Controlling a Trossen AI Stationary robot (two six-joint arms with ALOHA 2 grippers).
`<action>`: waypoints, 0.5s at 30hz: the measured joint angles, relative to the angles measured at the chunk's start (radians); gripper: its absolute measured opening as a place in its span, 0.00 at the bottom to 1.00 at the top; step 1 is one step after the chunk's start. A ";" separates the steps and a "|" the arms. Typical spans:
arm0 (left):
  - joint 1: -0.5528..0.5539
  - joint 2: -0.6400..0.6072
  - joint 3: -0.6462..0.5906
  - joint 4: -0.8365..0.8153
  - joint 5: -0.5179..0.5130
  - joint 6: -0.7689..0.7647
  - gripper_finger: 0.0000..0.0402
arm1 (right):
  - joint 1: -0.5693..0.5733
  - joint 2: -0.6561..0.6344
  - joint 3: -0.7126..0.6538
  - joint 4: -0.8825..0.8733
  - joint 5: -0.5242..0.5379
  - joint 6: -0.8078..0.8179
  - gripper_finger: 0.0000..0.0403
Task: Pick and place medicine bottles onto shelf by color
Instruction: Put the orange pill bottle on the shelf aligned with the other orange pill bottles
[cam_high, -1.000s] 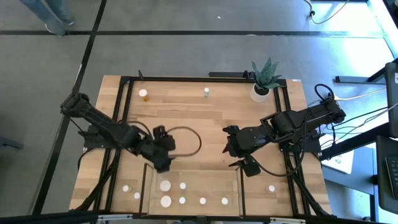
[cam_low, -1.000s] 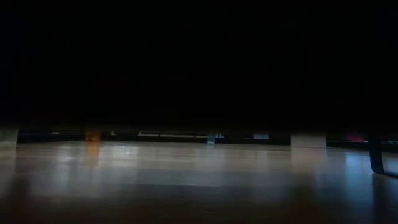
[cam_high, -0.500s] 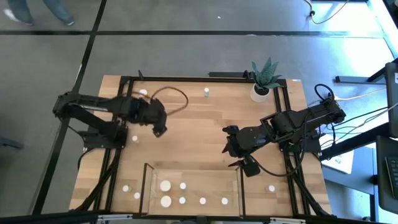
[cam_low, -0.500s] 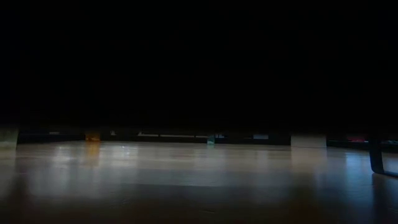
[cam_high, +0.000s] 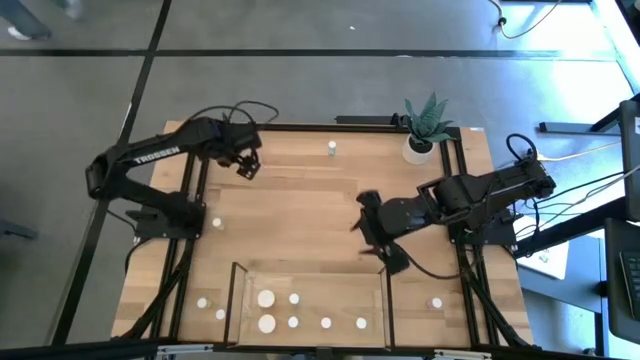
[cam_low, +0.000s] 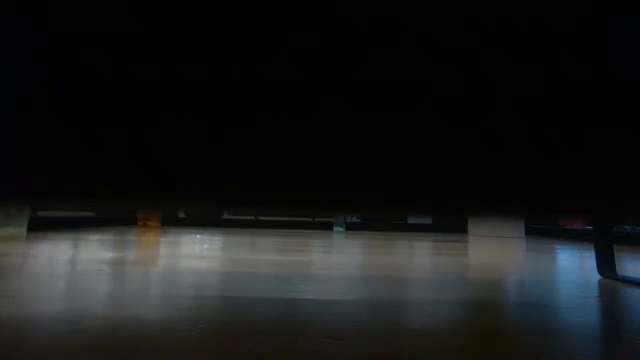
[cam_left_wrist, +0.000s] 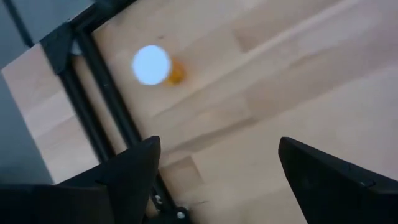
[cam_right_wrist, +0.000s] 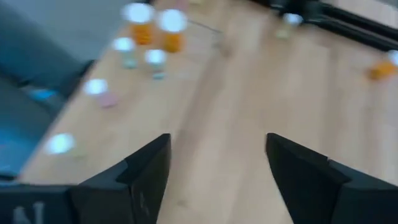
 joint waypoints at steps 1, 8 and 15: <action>0.027 0.000 -0.011 0.005 0.000 0.016 0.80 | -0.011 0.000 0.000 0.003 0.039 0.010 0.65; 0.156 0.001 -0.109 0.110 0.017 0.102 0.80 | -0.110 0.000 0.000 0.003 0.133 0.019 0.65; 0.261 0.001 -0.203 0.228 0.103 0.247 0.80 | -0.205 0.000 0.000 0.003 0.132 -0.030 0.65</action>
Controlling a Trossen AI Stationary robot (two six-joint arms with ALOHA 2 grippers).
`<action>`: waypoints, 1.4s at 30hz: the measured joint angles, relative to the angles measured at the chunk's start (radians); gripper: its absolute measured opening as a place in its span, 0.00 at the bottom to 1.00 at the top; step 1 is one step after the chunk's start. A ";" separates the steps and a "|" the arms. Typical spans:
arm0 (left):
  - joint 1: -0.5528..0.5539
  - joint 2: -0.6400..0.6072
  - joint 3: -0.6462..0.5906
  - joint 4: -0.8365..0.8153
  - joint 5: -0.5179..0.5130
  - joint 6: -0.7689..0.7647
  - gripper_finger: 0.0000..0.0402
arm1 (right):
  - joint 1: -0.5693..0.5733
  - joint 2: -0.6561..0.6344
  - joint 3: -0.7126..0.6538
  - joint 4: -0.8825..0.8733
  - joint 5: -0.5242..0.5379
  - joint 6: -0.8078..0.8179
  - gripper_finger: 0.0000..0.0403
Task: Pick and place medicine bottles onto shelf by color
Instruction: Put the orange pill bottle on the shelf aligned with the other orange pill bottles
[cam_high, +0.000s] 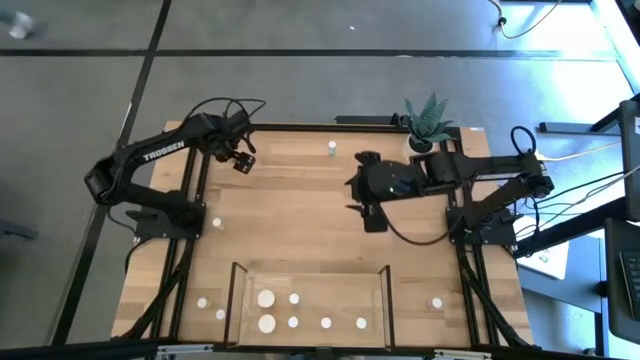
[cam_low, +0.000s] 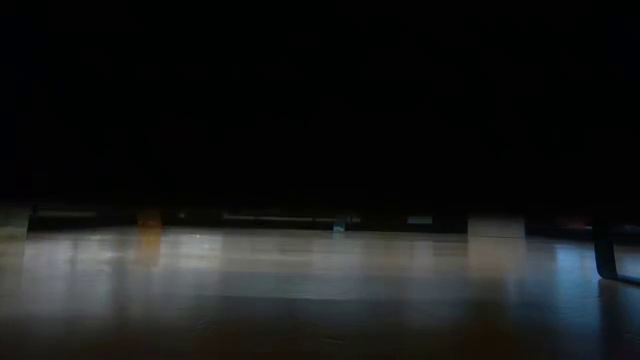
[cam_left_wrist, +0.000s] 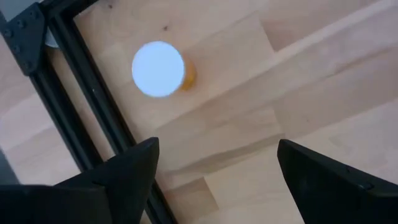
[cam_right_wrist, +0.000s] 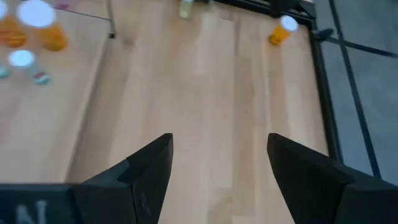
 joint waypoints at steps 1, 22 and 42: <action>0.009 0.000 -0.013 0.019 -0.001 0.007 0.80 | -0.010 0.000 0.000 0.000 0.000 -0.001 0.65; -0.092 -0.458 -0.377 0.348 -0.105 0.023 0.80 | -0.104 0.006 0.000 -0.001 -0.003 0.054 0.65; 0.090 -0.325 -0.402 0.461 -0.105 -0.048 0.80 | -0.104 0.006 0.000 0.038 -0.001 0.078 0.65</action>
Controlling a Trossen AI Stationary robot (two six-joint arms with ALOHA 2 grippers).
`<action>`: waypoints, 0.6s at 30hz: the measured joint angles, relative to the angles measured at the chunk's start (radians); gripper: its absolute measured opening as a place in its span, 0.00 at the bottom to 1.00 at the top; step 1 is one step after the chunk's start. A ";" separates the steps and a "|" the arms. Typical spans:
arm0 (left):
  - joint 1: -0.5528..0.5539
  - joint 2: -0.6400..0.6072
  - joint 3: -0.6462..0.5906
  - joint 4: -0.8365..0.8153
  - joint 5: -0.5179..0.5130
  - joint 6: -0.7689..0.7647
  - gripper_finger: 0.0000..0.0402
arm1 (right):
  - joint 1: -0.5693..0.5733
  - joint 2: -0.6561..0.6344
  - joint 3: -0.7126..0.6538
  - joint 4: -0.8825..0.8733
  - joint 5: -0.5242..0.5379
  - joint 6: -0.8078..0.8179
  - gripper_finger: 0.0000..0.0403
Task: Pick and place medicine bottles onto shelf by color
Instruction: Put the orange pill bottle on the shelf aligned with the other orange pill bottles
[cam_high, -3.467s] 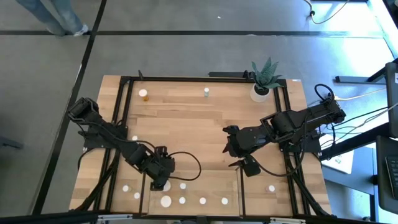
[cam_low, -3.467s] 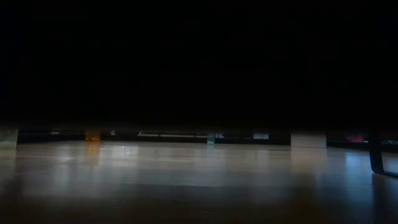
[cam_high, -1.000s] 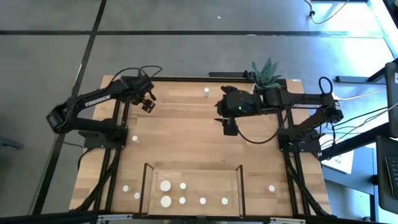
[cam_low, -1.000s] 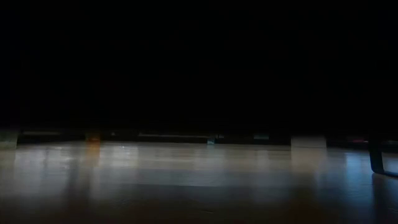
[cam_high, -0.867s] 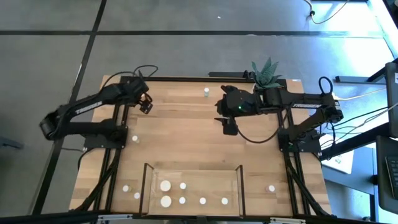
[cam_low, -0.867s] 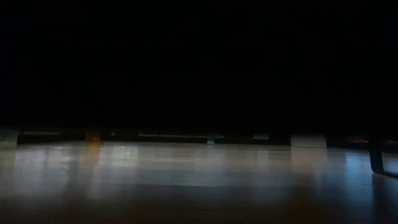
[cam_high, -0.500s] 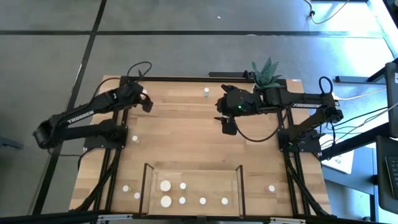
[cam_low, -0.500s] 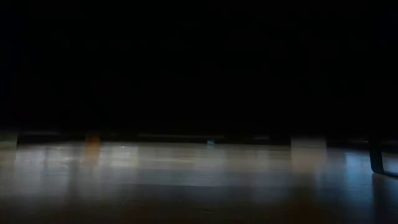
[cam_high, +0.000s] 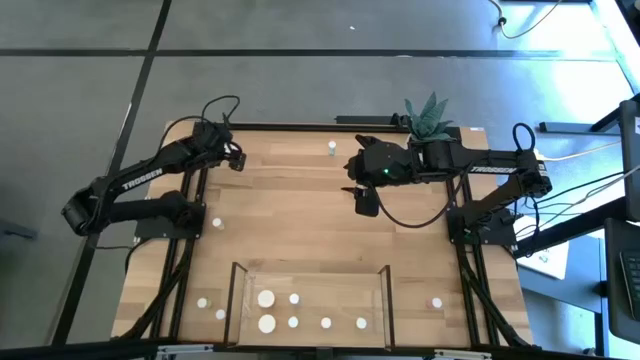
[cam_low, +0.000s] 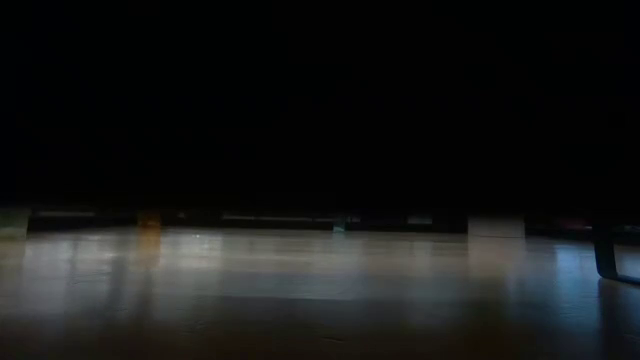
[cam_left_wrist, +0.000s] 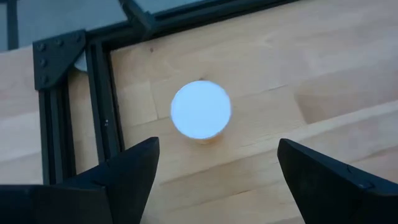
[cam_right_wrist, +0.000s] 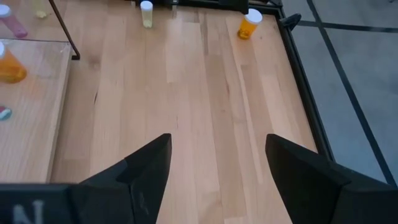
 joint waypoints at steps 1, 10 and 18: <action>0.003 0.012 0.000 0.001 -0.001 0.000 0.80 | 0.000 0.000 0.000 0.001 0.000 0.000 0.65; 0.008 0.091 0.000 0.054 -0.001 -0.001 0.80 | 0.000 0.000 0.000 0.026 0.026 -0.003 0.65; 0.025 0.170 0.000 0.060 -0.028 0.021 0.80 | 0.000 0.000 0.000 0.034 0.045 -0.004 0.65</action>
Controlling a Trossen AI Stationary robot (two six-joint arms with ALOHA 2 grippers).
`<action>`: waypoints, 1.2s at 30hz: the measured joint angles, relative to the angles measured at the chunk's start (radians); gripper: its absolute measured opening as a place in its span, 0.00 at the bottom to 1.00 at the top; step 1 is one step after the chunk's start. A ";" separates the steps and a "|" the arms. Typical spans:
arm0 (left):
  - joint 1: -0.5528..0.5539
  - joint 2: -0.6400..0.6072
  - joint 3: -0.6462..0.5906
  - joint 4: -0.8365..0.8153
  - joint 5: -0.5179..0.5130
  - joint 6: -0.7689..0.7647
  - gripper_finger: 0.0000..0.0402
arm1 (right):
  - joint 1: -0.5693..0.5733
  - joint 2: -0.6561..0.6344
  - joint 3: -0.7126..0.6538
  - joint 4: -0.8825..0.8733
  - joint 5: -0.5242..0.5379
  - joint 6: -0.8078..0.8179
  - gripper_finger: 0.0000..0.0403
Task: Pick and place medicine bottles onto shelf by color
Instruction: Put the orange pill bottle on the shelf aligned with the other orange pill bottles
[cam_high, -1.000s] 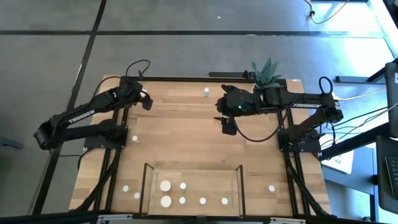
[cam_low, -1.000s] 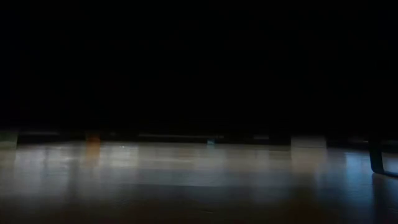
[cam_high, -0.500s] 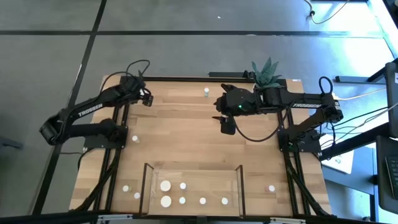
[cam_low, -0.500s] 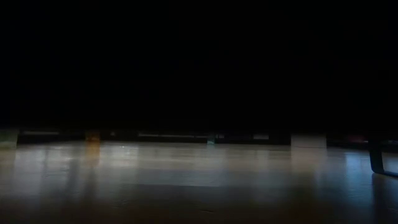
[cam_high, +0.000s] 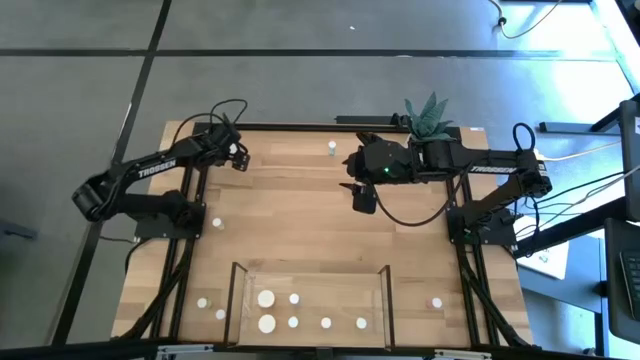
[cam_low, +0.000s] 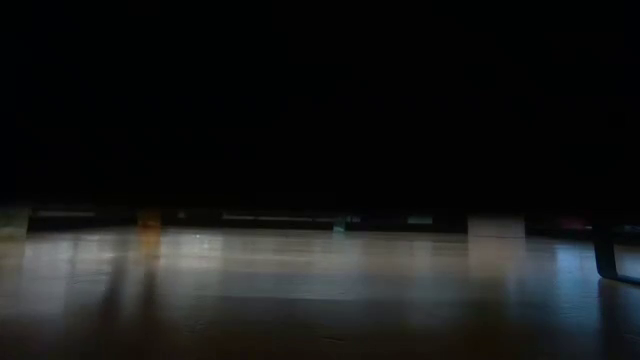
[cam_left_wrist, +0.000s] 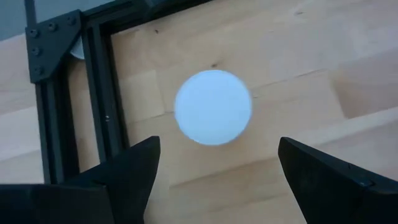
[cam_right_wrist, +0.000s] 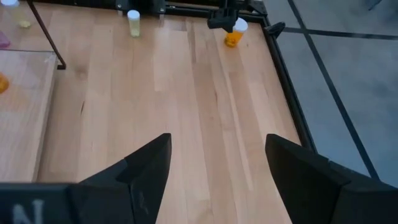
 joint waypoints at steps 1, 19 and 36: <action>0.006 0.009 0.000 0.007 0.001 0.006 0.80 | 0.000 0.000 0.000 0.004 0.000 0.000 0.65; 0.068 0.125 0.000 0.159 0.038 0.084 0.80 | 0.000 0.000 0.000 0.014 -0.001 0.000 0.65; 0.068 0.126 0.000 0.152 0.026 0.051 0.72 | 0.000 0.000 0.000 0.013 -0.001 0.000 0.65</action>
